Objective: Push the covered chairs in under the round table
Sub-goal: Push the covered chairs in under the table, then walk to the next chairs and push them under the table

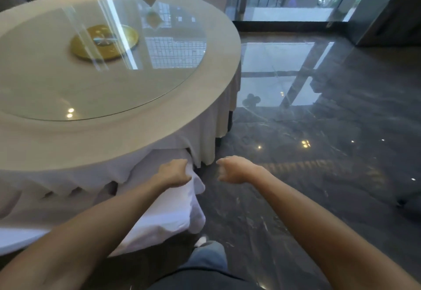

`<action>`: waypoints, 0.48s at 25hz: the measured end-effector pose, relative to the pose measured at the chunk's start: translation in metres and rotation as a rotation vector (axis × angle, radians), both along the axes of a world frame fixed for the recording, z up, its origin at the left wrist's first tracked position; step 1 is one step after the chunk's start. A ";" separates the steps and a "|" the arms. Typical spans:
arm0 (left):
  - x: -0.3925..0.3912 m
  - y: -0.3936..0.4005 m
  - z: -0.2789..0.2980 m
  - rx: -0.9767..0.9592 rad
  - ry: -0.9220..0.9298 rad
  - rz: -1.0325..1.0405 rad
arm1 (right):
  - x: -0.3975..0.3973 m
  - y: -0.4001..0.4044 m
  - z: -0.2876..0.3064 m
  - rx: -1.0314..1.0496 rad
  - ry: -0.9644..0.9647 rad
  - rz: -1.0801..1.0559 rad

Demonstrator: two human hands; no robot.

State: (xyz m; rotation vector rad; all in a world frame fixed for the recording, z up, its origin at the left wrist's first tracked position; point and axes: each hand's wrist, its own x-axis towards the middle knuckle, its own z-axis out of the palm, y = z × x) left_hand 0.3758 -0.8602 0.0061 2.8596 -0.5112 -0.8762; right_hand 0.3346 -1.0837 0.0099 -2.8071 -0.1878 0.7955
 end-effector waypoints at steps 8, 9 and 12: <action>0.103 -0.152 -0.012 -0.078 -0.100 -0.027 | 0.100 -0.163 -0.017 -0.080 -0.073 -0.077; 0.126 -0.175 -0.018 -0.085 -0.097 -0.040 | 0.120 -0.185 -0.020 -0.085 -0.063 -0.084; 0.200 -0.247 -0.037 -0.086 -0.073 -0.055 | 0.187 -0.253 -0.033 -0.108 -0.021 -0.111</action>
